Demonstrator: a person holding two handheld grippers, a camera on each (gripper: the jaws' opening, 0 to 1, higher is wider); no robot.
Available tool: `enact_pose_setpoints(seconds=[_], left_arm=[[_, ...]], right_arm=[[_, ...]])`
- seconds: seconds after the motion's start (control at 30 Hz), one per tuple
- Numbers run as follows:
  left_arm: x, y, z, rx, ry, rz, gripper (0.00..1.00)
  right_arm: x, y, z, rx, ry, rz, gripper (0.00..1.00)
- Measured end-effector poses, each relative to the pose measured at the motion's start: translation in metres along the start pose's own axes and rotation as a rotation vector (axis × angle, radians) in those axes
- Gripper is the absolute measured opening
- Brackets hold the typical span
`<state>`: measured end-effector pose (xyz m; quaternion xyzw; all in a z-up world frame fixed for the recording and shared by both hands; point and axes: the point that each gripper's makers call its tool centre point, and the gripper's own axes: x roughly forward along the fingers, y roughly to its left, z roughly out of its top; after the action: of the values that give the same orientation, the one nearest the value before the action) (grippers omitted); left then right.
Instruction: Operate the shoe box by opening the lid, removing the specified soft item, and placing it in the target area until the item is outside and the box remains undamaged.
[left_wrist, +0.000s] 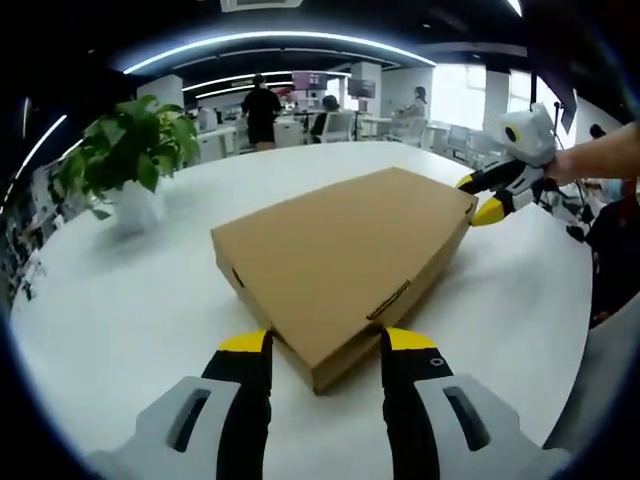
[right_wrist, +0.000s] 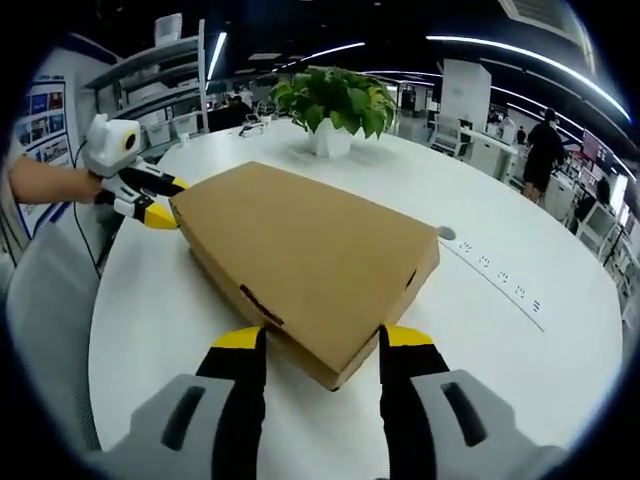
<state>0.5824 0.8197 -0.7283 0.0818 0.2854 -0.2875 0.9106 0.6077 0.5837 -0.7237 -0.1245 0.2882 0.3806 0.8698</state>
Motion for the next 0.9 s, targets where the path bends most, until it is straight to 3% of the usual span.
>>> enact_pose_setpoints(seconds=[0.9], left_arm=[[-0.021,0.018,-0.014,0.096,0.096,-0.134,0.4]], right_arm=[[-0.007,0.048,-0.004,0.102,-0.005,-0.067,0.4]])
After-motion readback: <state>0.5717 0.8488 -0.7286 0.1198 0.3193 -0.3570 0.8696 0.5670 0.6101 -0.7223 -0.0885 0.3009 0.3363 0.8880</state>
